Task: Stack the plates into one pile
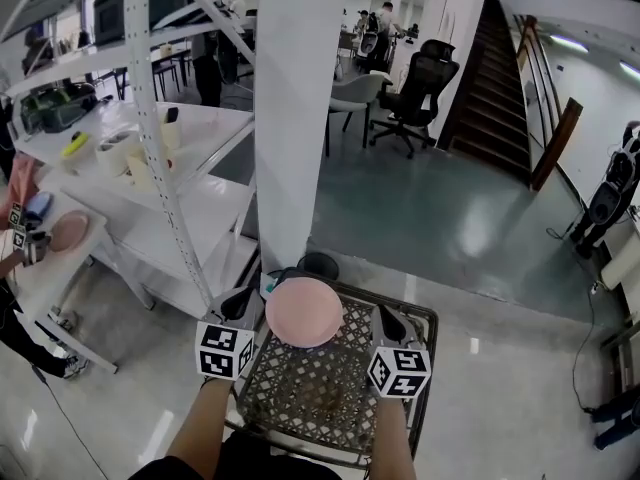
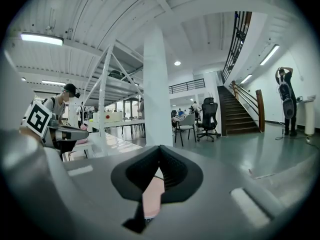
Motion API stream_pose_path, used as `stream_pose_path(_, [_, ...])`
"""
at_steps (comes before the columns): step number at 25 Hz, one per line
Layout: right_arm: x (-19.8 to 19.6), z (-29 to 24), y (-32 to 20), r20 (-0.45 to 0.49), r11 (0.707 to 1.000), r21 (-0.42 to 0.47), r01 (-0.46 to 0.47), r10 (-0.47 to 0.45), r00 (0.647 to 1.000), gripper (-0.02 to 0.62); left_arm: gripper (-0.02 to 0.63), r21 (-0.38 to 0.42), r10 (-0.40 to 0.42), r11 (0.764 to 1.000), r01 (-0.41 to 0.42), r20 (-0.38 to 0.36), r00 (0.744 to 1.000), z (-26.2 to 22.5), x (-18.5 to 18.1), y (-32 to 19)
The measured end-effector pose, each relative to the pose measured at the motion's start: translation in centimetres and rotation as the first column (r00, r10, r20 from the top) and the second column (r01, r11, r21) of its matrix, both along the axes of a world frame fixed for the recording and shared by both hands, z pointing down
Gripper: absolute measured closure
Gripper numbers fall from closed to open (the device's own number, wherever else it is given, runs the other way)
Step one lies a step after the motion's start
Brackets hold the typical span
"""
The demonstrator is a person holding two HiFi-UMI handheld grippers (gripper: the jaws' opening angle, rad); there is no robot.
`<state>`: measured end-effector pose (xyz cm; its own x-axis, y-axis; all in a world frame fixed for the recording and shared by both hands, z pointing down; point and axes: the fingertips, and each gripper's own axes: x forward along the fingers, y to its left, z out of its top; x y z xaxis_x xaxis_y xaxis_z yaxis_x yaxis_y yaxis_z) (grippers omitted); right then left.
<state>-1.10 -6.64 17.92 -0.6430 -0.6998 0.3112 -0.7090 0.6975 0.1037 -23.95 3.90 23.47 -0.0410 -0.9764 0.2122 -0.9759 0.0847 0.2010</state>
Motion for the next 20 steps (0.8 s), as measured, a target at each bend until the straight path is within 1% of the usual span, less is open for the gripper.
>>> stream_pose_path(5, [-0.3, -0.1, 0.3, -0.01, 1.0, 0.009, 0.015, -0.015, 1.0, 0.589, 0.607, 0.008, 0.006, 1.0, -0.006, 0.011, 1.0, -0.5, 0.1, 0.3])
stream_pose_path(14, [-0.7, -0.6, 0.8, -0.009, 1.0, 0.012, 0.021, -0.021, 1.0, 0.589, 0.606, 0.01, 0.021, 1.0, -0.021, -0.016, 1.0, -0.6, 0.2, 0.6])
stream_pose_path(20, [-0.5, -0.7, 1.1, -0.011, 0.999, 0.018, 0.027, -0.027, 1.0, 0.589, 0.606, 0.015, 0.027, 1.0, -0.027, -0.006, 1.0, -0.8, 0.6, 0.8])
